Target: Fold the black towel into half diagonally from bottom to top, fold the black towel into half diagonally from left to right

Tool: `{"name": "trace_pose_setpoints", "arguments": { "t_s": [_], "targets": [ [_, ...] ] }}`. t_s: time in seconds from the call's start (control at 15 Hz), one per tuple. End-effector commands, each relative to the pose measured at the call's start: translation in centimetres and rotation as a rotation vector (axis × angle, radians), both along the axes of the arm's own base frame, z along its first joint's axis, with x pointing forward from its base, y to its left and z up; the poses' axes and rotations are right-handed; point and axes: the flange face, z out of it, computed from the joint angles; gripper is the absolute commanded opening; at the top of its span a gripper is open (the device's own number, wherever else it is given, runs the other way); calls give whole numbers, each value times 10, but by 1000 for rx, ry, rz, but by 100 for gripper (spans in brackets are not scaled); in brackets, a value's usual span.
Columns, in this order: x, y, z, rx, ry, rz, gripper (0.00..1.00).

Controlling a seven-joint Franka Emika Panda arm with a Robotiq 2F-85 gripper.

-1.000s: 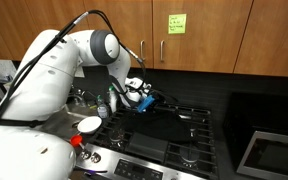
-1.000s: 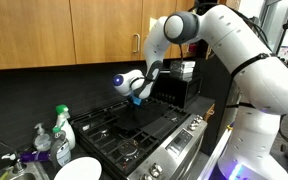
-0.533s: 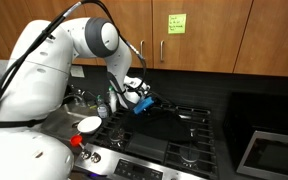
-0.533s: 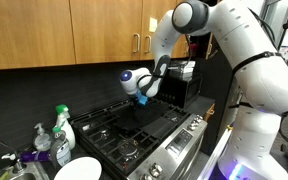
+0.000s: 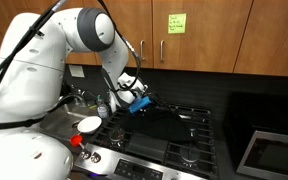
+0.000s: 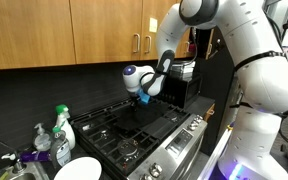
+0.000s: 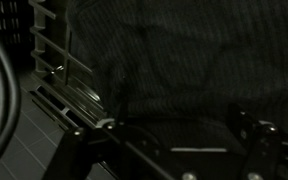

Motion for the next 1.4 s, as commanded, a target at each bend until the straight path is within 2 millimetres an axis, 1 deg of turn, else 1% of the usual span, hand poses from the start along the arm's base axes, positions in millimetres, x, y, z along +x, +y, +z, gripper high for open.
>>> {"name": "trace_pose_setpoints", "arguments": {
  "t_s": [0.0, 0.27, 0.6, 0.87, 1.07, 1.33],
  "targets": [
    [-7, 5, 9, 38, 38, -5, 100],
    [0, 16, 6, 82, 55, -12, 100],
    [1, 34, 3, 138, 66, 25, 100],
    [-7, 54, -6, 158, 94, 45, 100],
    [-17, 71, -16, 161, 125, 61, 100],
    [-30, 99, -24, 137, 157, 99, 100]
  ]
}}
